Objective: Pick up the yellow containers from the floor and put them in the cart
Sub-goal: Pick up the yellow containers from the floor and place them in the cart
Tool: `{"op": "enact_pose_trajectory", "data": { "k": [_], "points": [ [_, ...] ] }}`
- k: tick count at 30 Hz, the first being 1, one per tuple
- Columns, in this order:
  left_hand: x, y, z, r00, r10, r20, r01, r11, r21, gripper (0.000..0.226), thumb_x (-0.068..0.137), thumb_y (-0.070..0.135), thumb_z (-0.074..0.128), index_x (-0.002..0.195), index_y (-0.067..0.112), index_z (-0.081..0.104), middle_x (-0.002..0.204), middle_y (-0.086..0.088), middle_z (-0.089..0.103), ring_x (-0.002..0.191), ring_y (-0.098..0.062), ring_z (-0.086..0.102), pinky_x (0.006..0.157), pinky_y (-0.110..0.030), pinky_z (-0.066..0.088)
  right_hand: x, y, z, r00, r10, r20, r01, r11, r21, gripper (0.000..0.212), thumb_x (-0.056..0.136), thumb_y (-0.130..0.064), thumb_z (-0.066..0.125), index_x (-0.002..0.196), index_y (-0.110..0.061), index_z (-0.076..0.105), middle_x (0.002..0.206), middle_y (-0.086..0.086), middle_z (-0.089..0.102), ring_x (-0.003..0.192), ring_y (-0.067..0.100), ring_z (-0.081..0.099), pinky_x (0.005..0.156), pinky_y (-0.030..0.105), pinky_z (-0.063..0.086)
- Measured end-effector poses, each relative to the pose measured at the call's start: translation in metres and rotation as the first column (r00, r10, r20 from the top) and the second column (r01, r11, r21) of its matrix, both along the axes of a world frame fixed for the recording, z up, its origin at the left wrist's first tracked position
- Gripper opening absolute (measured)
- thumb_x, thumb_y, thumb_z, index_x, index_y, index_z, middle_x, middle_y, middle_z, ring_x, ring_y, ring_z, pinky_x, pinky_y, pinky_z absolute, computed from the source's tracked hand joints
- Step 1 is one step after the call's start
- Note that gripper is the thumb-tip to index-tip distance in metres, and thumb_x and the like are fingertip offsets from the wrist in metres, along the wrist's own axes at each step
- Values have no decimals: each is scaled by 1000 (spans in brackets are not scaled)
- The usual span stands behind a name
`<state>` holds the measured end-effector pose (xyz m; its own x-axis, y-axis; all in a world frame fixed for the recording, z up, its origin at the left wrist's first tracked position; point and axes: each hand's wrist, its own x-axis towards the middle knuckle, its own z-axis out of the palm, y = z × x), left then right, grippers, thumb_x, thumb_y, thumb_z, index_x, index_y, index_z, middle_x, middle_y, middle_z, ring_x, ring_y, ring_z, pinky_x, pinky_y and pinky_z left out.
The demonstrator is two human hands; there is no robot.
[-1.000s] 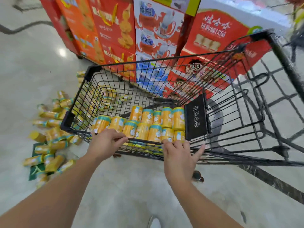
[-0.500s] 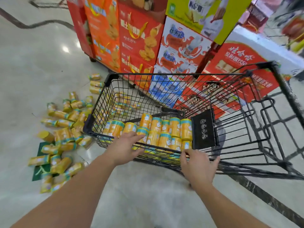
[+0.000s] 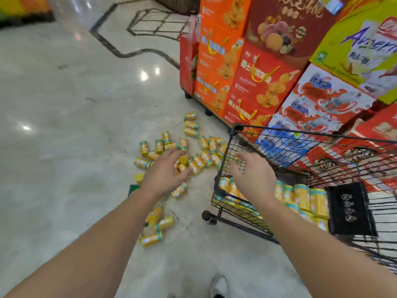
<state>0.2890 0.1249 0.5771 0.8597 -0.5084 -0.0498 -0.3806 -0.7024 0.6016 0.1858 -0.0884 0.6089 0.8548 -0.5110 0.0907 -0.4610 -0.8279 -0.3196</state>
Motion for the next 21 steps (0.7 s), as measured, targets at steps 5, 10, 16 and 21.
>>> {"op": "enact_pose_trajectory", "data": {
  "k": [5, 10, 16, 21],
  "points": [
    [29, 75, -31, 974, 216, -70, -212, 975, 67, 76, 69, 71, 43, 133, 30, 52, 136, 4, 49, 124, -19, 51, 98, -40, 47, 63, 74, -49, 965, 256, -62, -252, 966, 67, 40, 91, -41, 54, 124, -21, 62, 120, 3, 62, 114, 28, 55, 91, 40, 45],
    [53, 115, -103, 924, 349, -155, -319, 929, 186, 76, 67, 71, 41, 133, 34, 49, 130, 7, 49, 121, -18, 52, 93, -37, 48, 112, 116, -140, 888, 433, -152, -411, 898, 160, 39, 89, -38, 56, 121, -18, 63, 116, 6, 64, 108, 30, 57, 85, 39, 46],
    [75, 126, -268, 813, 477, -334, -385, 871, 306, 63, 80, 58, 58, 134, 28, 47, 134, 2, 46, 124, -21, 49, 94, -43, 48, 146, 136, -305, 739, 560, -374, -493, 828, 266, 48, 86, -41, 60, 128, -16, 57, 121, 3, 59, 113, 27, 55, 89, 37, 47],
    [75, 132, -432, 774, 492, -399, -312, 844, 435, 60, 87, 48, 58, 139, 24, 41, 136, -2, 44, 124, -24, 46, 88, -42, 49, 138, 147, -465, 630, 590, -505, -499, 806, 318, 58, 88, -39, 57, 140, -18, 42, 133, 0, 51, 122, 24, 49, 100, 34, 41]
  ]
}}
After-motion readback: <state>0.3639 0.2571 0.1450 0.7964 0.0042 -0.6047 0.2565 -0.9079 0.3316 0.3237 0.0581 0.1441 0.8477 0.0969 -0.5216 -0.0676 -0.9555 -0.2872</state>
